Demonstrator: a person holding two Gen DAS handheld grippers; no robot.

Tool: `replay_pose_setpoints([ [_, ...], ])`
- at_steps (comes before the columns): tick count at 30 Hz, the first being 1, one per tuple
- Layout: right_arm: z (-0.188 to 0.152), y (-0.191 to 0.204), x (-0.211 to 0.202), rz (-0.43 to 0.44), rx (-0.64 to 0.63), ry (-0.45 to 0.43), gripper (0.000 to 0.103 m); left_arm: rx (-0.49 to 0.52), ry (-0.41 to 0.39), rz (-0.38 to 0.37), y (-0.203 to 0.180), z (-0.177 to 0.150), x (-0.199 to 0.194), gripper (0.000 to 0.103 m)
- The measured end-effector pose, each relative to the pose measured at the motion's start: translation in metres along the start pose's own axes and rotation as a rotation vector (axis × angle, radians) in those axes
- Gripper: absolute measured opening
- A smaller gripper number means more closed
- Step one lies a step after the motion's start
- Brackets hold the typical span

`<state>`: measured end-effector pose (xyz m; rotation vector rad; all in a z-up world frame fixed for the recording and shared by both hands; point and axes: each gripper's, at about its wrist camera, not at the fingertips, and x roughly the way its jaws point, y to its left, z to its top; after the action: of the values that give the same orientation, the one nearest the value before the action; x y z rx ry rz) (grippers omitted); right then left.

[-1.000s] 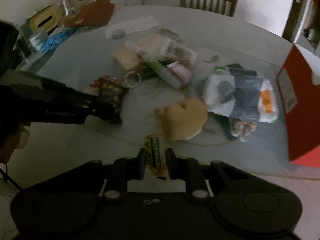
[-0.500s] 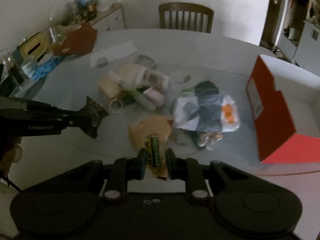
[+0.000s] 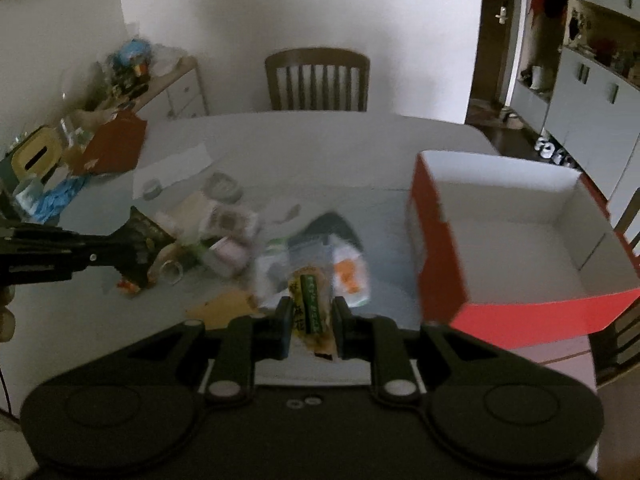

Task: Organize objects
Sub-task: 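Carry the snack bag and battery pack with both tools over the red shoebox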

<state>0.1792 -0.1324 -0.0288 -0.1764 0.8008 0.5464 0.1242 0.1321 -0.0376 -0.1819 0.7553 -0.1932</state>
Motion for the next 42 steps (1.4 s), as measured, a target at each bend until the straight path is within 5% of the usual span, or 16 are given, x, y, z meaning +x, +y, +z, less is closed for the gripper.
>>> replay_pose_setpoints([
  [21, 0.018, -0.153, -0.003, -0.077, 0.052, -0.064, 0.019, 0.147, -0.005, -0.063, -0.15, 0.067, 0.072, 0.016],
  [42, 0.016, -0.252, 0.05, -0.107, 0.105, 0.029, 0.019, 0.301, 0.096, -0.092, -0.267, 0.112, 0.205, 0.016],
])
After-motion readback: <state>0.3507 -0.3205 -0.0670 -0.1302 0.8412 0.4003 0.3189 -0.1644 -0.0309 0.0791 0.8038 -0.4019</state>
